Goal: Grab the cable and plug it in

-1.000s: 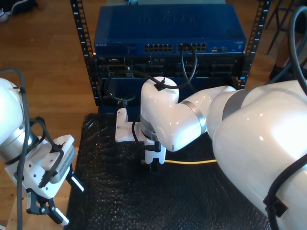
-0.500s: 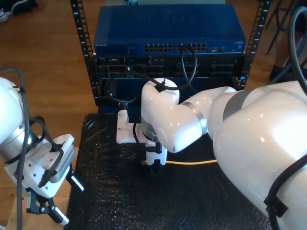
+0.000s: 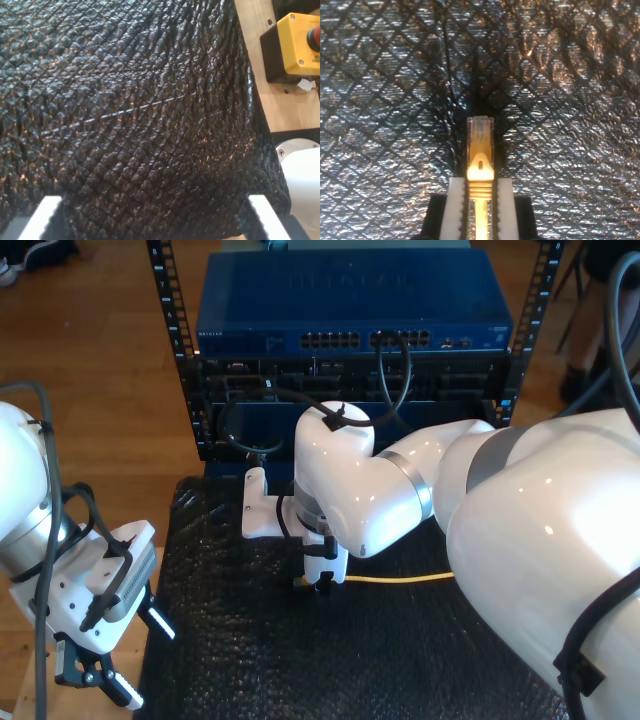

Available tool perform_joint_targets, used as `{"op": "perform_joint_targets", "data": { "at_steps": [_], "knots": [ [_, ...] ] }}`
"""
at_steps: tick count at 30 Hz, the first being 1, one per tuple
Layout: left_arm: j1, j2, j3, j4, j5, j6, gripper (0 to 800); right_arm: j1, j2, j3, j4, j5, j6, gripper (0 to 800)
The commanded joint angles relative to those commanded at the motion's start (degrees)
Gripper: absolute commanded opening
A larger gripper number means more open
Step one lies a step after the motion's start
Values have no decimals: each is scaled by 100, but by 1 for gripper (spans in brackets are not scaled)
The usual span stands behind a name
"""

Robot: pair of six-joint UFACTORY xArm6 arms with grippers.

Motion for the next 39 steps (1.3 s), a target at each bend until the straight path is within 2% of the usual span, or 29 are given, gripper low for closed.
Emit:
{"op": "perform_joint_targets", "data": {
  "at_steps": [6,18,23,33,39],
  "knots": [
    [0,0,0,0,0,0,800,0,-9,18,0,0,0,9],
    [0,-44,-62,-123,35,18,800,-123,-422,53,26,62,-44,6],
    [0,-44,-211,-290,211,18,800,-211,-686,88,35,290,-44,6],
    [-18,9,-440,-316,237,9,800,-589,-1565,431,70,809,-53,6],
    [-229,18,-695,-642,281,-88,800,-844,-2295,747,79,1081,-70,6]
  ]
}}
